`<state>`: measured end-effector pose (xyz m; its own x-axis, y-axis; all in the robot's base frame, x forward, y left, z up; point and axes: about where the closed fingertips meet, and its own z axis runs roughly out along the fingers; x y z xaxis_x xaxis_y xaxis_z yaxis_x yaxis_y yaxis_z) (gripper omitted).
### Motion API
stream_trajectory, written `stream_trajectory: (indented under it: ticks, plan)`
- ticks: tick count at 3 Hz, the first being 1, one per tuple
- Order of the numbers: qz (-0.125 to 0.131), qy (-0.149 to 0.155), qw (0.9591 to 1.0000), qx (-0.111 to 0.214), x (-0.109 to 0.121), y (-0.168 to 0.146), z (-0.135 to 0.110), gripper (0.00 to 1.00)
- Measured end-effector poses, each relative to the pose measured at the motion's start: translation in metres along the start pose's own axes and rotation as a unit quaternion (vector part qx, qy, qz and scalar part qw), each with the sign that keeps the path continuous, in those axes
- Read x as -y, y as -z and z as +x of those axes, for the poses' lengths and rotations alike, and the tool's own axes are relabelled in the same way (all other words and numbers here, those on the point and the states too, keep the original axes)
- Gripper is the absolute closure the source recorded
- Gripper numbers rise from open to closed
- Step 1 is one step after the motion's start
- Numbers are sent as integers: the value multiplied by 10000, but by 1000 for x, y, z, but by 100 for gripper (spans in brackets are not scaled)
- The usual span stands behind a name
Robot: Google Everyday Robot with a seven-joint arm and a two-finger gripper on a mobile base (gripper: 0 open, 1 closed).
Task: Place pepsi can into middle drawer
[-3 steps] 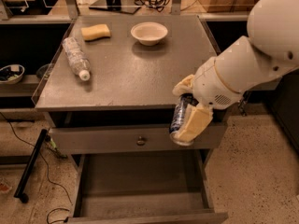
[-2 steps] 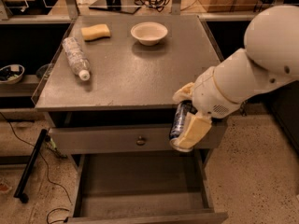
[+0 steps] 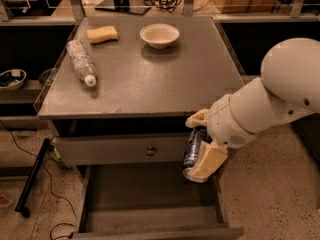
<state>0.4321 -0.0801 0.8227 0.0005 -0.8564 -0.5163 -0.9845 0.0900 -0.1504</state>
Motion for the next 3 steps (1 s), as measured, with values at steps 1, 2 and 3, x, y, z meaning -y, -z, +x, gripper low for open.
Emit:
stream_trajectory:
  ticks: [1, 2, 3]
  plan:
    - [-175, -83, 9998, 39, -8, -23, 8, 100]
    - [-490, -85, 9985, 225, -16, -75, 21, 100]
    - [-490, -85, 9985, 225, -16, -75, 21, 100]
